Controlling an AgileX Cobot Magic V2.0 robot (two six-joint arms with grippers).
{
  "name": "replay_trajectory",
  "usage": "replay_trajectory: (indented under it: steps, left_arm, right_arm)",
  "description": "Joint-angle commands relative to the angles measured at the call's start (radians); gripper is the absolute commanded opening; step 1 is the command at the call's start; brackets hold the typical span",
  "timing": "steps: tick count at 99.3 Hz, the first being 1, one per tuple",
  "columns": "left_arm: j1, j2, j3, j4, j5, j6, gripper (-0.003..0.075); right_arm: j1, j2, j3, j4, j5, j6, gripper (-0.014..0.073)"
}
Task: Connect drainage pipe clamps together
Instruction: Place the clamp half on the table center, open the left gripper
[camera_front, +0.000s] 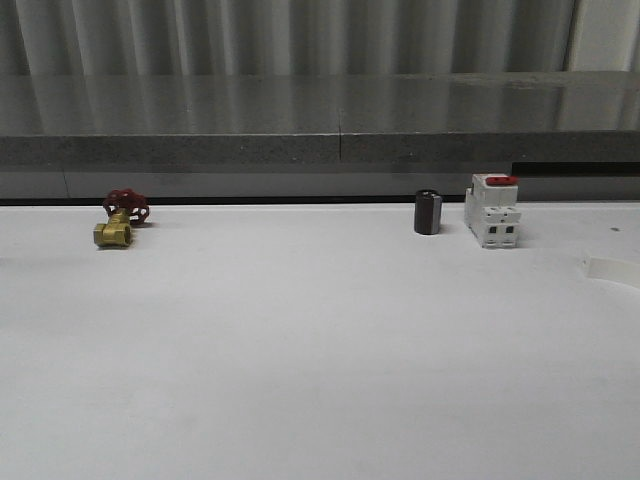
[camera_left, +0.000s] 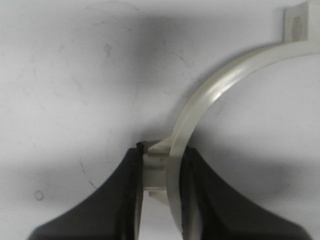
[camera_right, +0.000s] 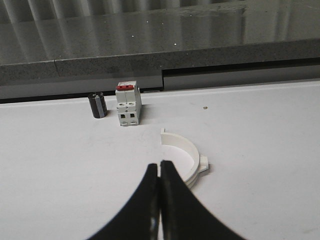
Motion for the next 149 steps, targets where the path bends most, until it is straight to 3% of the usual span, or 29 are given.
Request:
replay_trajectory:
  steps: [1, 33, 49, 71, 88, 110, 149]
  left_arm:
    - [-0.004, -0.066, -0.027, -0.056, 0.030, -0.003, -0.0020]
    - [-0.128, -0.240, -0.016, -0.069, 0.120, -0.216, -0.0019]
    - [-0.282, -0.315, 0.004, -0.049, 0.091, -0.338, -0.0019]
    - [-0.513, -0.289, 0.004, 0.018, 0.075, -0.496, -0.0019]
    - [-0.637, -0.241, 0.003, 0.022, 0.018, -0.593, -0.0019]
    - [-0.701, -0.151, -0.025, 0.065, 0.013, -0.712, -0.0019]
    - [-0.755, -0.075, -0.065, 0.063, -0.003, -0.768, -0.0019]
  right_arm:
    - [0.001, -0.019, -0.015, 0.000, -0.076, -0.004, -0.0118]
    - [0.001, -0.019, -0.015, 0.000, -0.076, -0.004, -0.0118]
    - [0.001, -0.019, -0.015, 0.000, -0.076, -0.004, -0.0118]
    - [0.001, -0.019, -0.015, 0.000, -0.076, -0.004, -0.0118]
    - [0.001, -0.019, -0.015, 0.000, -0.076, -0.004, -0.0118]
    - [0.001, -0.019, -0.015, 0.000, -0.076, -0.004, -0.0118]
    - [0.001, -0.019, -0.015, 0.000, -0.076, -0.004, -0.0118]
